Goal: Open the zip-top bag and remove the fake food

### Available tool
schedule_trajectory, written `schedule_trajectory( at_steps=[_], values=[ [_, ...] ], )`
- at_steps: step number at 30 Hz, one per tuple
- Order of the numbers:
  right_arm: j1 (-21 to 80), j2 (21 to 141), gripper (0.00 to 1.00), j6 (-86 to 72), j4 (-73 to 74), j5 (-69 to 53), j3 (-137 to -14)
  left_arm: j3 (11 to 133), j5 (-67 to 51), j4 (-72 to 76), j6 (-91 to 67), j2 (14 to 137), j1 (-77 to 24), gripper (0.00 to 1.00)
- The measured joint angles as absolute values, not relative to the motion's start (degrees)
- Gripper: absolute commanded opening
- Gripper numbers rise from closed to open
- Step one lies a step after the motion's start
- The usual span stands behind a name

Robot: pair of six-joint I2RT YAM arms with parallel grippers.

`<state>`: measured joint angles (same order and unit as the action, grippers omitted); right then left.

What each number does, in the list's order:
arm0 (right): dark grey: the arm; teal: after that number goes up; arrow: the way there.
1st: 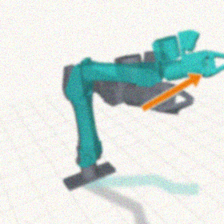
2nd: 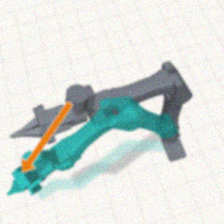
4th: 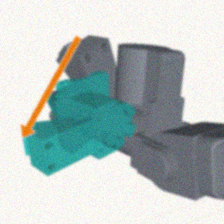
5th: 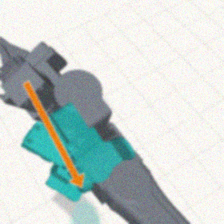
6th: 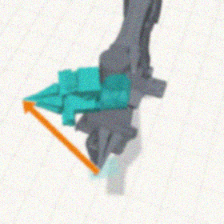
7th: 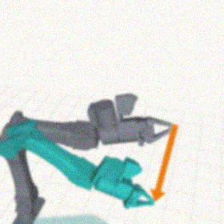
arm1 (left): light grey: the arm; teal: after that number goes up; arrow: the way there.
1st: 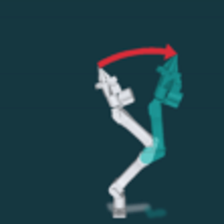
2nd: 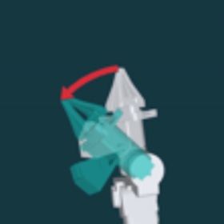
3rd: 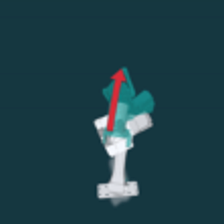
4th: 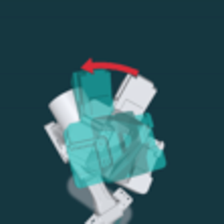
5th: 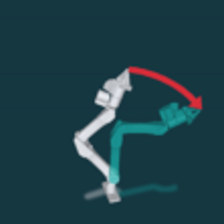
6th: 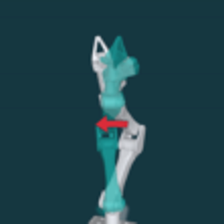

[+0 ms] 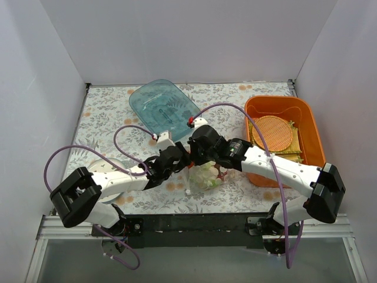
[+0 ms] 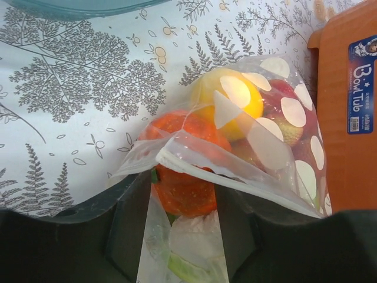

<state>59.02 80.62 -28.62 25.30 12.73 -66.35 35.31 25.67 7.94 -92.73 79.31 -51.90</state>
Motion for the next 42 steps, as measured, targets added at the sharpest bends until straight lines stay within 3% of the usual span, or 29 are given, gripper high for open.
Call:
schedule_trajectory(
  at_steps=[1, 3, 18, 20, 25, 32, 42],
  values=[
    [59.2, 80.62, 0.01, -28.62, 25.36, 12.58, -66.35, 35.03, 25.76, 7.92, -92.77, 78.91, -51.9, 0.37],
    [59.42, 80.62, 0.01, -28.62, 25.34, 12.23, -66.35, 33.8, 25.85, 7.99, -92.51, 77.58, -51.88, 0.34],
    [59.72, 80.64, 0.01, -28.53, 25.82, 11.31, -67.72, 31.07, 22.48, 6.55, -86.13, 71.4, -51.86, 0.29],
    [59.9, 80.64, 0.01, -28.53, 26.3, 11.25, -67.7, 30.85, 21.08, 6.63, -84.01, 71.4, -51.86, 0.33],
    [60.69, 80.62, 0.01, -28.51, 27.35, 11.2, -67.72, 28.36, 16.78, 8.91, -79.44, 70.13, -51.86, 0.61],
    [61.89, 80.4, 0.01, -28.62, 28.56, 11.55, -67.72, 27.88, 16.53, 8.93, -86.41, 69.8, -51.99, 0.67],
    [61.34, 80.18, 0.01, -28.73, 30.83, 16.71, -67.72, 37.43, 26.26, -2.24, -105.25, 79.11, -56.8, 0.68]
  ],
)
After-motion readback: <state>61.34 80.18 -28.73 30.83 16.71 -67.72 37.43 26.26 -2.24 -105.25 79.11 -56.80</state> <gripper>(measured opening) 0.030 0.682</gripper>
